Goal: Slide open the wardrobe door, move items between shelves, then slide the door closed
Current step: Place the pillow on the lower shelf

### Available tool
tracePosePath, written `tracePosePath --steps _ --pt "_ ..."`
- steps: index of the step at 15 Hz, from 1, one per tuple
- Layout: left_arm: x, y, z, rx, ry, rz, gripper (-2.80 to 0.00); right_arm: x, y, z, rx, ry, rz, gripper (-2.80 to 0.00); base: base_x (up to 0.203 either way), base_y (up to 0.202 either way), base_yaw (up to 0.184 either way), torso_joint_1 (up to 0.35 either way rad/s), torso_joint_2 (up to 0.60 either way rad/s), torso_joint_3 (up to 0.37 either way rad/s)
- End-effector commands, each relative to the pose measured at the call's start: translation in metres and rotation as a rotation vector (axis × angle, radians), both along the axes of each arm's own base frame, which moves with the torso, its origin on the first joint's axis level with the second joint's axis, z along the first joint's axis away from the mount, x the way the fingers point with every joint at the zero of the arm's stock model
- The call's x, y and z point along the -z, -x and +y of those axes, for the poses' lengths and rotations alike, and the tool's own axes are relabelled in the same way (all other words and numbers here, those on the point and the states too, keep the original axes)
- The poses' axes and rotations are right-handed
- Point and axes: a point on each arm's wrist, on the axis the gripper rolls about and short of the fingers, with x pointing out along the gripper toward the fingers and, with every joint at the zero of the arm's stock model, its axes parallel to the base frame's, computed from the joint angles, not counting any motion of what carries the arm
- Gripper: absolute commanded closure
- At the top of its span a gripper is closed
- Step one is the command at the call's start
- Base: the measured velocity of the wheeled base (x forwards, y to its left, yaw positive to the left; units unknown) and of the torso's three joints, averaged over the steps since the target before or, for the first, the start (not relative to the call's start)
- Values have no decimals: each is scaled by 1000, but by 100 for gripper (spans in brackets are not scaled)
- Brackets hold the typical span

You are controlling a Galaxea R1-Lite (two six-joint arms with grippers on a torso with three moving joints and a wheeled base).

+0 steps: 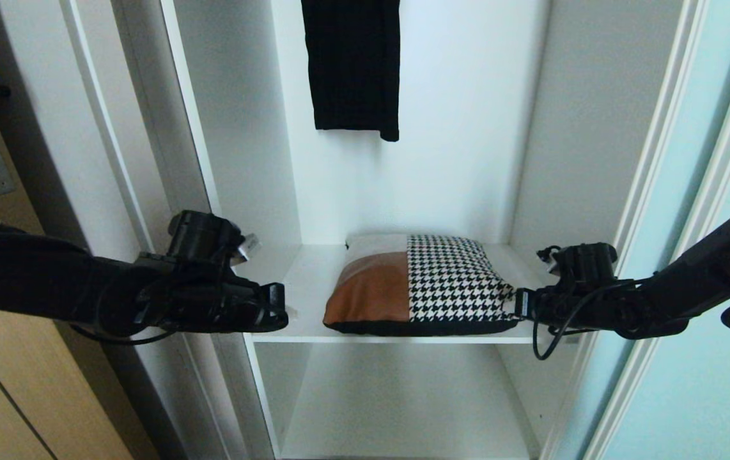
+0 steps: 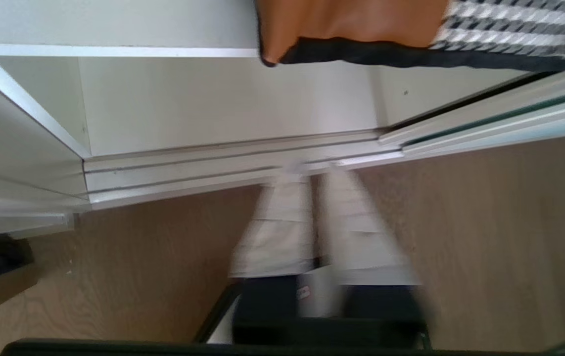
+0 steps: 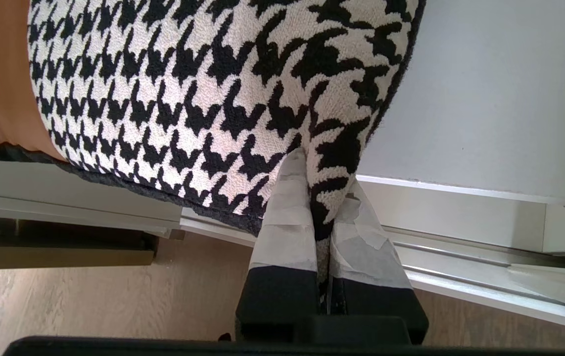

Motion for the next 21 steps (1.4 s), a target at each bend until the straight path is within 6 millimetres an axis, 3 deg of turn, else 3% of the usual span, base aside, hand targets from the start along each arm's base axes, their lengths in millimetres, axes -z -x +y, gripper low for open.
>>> tracePosePath --steps 1,4,10,14,21 --pt "23 -15 -4 -2 -10 55 -280 -2 1 0 -1 -4 -3 0 0 0 0 0 0 0" --pt "45 -37 -8 -7 -20 60 -280 -6 2 0 2 -10 -10 0 0 0 0 0 0 0" --pt "62 -85 -20 -27 36 -9 -280 -5 2 0 -1 -12 -6 0 0 0 0 0 0 0" --pt "87 -102 -29 -24 28 23 -280 -8 1 0 0 -13 -15 0 0 0 0 0 0 0" --pt "101 -129 -51 8 53 -30 -280 -5 2 -2 -21 -31 -14 0 0 0 0 0 0 0"
